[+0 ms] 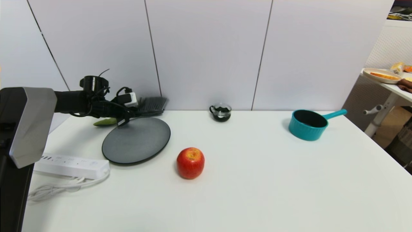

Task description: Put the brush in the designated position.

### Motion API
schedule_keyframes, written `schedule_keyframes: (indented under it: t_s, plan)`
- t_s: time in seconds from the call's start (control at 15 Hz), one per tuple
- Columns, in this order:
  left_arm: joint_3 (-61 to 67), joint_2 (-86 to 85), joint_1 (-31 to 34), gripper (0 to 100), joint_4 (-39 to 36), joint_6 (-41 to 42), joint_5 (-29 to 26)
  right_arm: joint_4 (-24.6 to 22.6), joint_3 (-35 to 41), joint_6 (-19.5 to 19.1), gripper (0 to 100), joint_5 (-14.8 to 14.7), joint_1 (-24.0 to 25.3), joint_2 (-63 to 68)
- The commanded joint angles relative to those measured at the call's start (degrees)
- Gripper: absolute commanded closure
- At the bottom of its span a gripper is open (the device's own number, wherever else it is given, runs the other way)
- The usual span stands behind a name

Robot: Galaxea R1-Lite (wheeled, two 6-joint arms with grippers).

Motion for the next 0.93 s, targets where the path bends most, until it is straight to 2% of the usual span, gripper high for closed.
schedule_keyframes:
  t_s: [0.07,0.33,0.53,0.67,0.8,0.87,0.93]
  plan:
    - [-0.1,0.7,-0.6,0,0.1,-0.4,-0.1,0.0,0.1,0.0,0,0.0,0.0,0.1]
    - [0.0,-3.8,-0.7,0,0.5,-1.2,-0.1,0.0,0.1,0.0,0,0.0,0.0,0.1]
    - [0.2,-13.2,-1.2,0,2.6,-8.0,0.5,0.0,0.1,0.0,0,0.0,0.0,0.1]
    - [1.4,-25.2,-4.4,0,15.8,-19.0,6.4,0.0,0.1,0.0,0,0.0,0.0,0.1]
    - [8.7,-40.6,-8.8,0,30.4,-33.3,15.2,0.0,0.1,0.0,0,0.0,0.0,0.1]
    - [16.1,-49.1,-11.6,0,31.3,-40.2,18.1,0.0,0.1,0.0,0,0.0,0.0,0.1]
    - [24.8,-57.3,-13.5,0,29.1,-45.6,19.2,0.0,0.1,0.0,0,0.0,0.0,0.1]
